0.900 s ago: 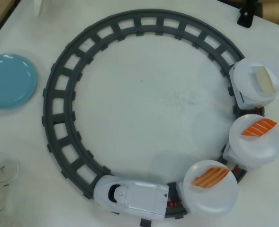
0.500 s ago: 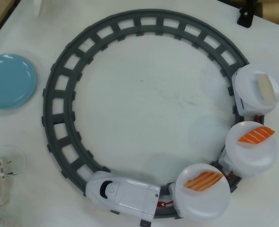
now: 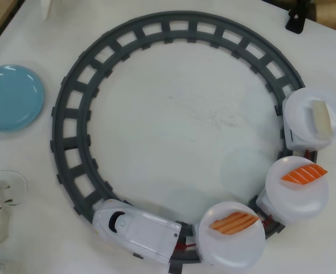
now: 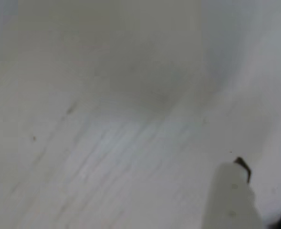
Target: Pick up the sushi from the Shinkansen and put it on the blue dish
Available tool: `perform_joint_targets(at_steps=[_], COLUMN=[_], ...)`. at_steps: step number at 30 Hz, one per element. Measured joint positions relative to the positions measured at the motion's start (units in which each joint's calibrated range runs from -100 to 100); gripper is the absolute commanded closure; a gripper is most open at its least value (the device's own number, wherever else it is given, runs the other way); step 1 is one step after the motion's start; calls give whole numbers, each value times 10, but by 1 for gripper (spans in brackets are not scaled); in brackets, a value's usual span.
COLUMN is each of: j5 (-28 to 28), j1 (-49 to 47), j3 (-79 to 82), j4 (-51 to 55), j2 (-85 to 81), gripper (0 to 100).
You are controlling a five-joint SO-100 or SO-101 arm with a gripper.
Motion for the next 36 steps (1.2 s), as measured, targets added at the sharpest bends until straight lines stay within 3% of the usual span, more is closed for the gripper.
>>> perform_joint_targets(at_steps=[15,29,36], j5=[5,6,6], j1=[22,259,361], j3=[-217,-352,-462], j4=[133,138,181], j2=[3,10,133], gripper=[87,87,87])
